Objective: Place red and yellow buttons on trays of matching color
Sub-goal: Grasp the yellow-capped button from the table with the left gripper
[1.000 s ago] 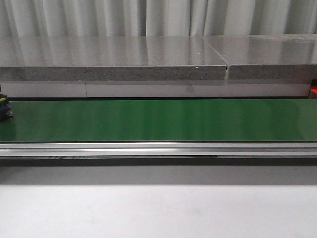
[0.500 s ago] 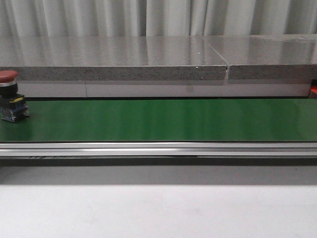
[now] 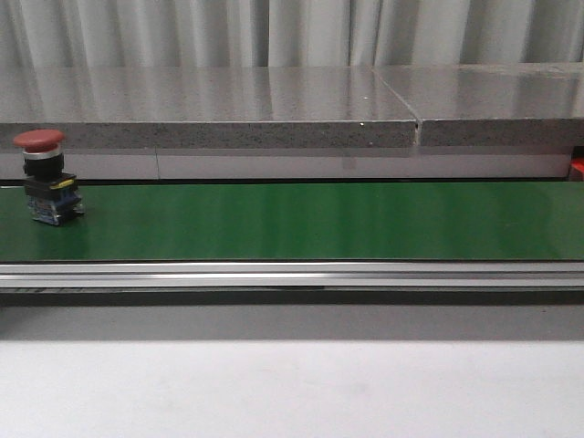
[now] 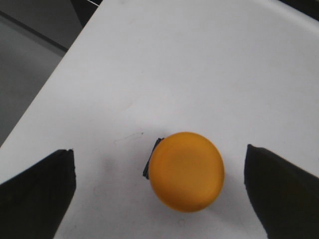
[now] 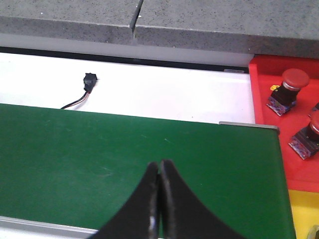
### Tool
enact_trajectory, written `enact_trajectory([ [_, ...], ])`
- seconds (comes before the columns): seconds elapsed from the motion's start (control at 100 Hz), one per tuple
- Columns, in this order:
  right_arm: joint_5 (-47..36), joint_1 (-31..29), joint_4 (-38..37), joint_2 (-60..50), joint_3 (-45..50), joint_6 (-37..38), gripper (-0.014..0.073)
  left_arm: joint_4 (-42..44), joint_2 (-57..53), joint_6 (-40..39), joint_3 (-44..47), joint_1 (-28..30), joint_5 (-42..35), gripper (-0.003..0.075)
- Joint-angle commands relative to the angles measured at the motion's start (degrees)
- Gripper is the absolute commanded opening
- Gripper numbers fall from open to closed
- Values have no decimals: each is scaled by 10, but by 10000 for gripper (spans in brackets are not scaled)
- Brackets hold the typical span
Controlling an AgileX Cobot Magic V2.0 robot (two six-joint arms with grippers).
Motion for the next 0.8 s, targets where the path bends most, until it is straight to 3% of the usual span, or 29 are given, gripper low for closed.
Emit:
enact_trajectory([
  [0.0, -36, 1, 1, -7, -16, -2, -66, -13, -15, -1, -29, 1, -26, 651],
  [0.12, -36, 1, 1, -7, -16, -2, -66, -18, -2, -1, -37, 1, -19, 643],
  [0.22, -36, 1, 1, -7, -16, -2, -66, -20, 0, -1, -37, 1, -8, 578],
  [0.44, -36, 1, 1, -7, -16, -2, -66, -20, -2, -1, -37, 1, 18, 181],
  [0.51, -36, 1, 1, -7, -16, -2, -66, -20, -8, -1, -37, 1, 24, 101],
  [0.79, -36, 1, 1, -7, -16, -2, -66, -34, -98, -1, -37, 0, 54, 75],
])
